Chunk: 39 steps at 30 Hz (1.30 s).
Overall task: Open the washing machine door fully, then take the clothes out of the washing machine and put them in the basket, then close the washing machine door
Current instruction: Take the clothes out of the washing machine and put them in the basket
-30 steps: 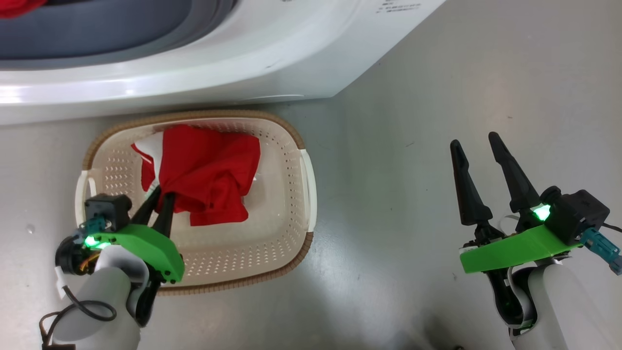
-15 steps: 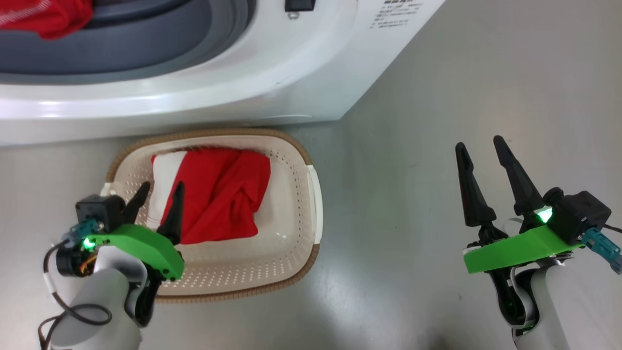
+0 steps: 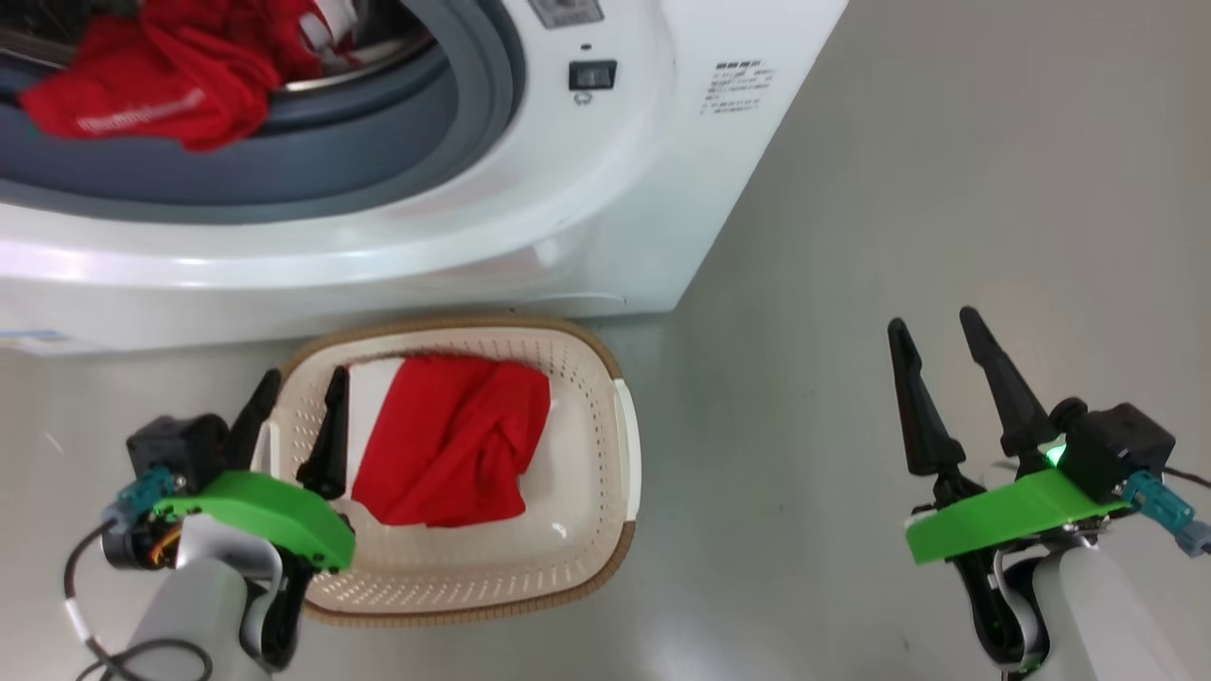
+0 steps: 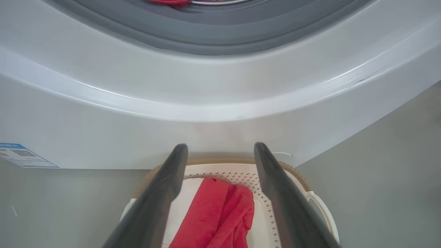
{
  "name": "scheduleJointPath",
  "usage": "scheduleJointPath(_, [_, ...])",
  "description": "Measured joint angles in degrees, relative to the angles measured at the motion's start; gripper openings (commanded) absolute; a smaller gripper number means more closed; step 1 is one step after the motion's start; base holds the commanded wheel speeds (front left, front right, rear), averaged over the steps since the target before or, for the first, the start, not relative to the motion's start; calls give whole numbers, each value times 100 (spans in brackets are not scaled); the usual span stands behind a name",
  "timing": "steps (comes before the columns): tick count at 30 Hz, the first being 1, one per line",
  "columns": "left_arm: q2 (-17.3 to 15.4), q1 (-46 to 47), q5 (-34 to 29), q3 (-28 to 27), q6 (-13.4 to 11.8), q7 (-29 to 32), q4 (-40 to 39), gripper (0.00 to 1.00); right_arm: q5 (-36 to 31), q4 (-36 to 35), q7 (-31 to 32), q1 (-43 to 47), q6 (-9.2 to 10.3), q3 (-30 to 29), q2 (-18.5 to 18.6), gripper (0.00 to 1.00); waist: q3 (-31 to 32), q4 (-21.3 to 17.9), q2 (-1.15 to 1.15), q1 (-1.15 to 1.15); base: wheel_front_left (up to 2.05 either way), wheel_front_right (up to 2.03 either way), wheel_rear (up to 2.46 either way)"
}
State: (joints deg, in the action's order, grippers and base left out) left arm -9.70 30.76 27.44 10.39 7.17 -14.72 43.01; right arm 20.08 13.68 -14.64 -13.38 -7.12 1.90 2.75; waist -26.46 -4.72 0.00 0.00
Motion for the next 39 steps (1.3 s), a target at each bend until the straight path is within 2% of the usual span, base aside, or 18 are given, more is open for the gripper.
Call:
scheduleJointPath(20, [307, -1663, -915, -967, 0, 1, -1933, 100, -160, 235, 0, 985, -1, -114, -8, 100, 1454, 120, 0, 0, 0, 0, 0])
scheduleJointPath(29, [405, -2513, -1261, -1201, 0, 1, -2668, 100, -198, 231, 0, 1462, -1, -148, 7, 100, 2012, 156, 0, 0, 0, 0, 0])
scheduleJointPath(39, [587, -3326, -1341, -1607, 1, 1, -3240, 100, -166, 168, 0, 1860, -1, -196, 48, 100, 2393, 164, 0, 0, 0, 0, 0])
